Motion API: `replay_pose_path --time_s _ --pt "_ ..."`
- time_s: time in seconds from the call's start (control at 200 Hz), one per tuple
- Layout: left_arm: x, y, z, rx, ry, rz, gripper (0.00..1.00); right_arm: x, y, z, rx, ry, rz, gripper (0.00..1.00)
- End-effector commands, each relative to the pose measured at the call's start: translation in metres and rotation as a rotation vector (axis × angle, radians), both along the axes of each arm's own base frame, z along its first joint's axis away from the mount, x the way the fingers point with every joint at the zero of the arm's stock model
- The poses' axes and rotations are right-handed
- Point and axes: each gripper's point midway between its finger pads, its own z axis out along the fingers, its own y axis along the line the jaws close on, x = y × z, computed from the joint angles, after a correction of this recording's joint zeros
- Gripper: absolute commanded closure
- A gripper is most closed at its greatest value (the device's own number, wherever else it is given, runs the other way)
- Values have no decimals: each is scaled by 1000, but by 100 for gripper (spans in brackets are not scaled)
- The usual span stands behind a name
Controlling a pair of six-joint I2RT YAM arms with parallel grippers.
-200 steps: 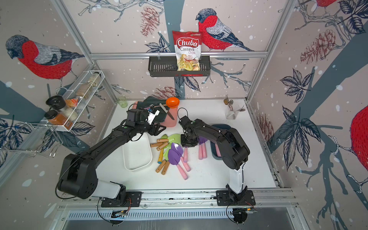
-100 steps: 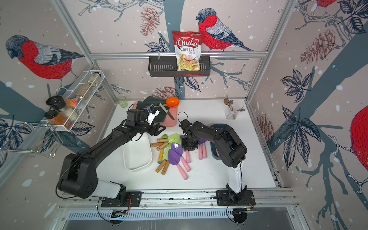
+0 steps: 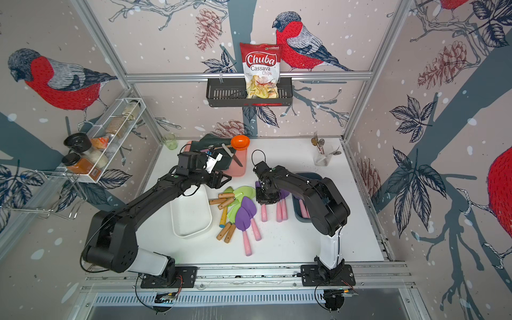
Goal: Sort the small shovels by color and place them into the storage box
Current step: Pick up the shovel from the center of the board, then place the shovel in the storage box.
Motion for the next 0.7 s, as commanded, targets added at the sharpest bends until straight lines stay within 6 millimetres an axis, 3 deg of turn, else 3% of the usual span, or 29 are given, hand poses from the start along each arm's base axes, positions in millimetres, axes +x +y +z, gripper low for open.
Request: replay_pose_path --time_s 0.0,0.095,0.25,0.365,0.455,0.695 --pt "7 -7 15 -32 -44 -22 28 11 -12 19 -2 -62 7 94" --pt "8 -13 12 -30 -34 -35 28 18 -37 32 -29 -86 -17 94" --pt "3 -34 15 -19 -43 -98 28 23 -95 46 -44 -100 -89 93" --pt "-1 -40 16 -13 -47 -122 28 22 -143 47 -104 -69 -152 92" --pt "-2 -38 14 -5 -49 -120 28 18 -170 42 -150 -35 -181 92" --pt "-4 -36 11 10 -48 -119 28 13 -191 29 -144 3 -205 88"
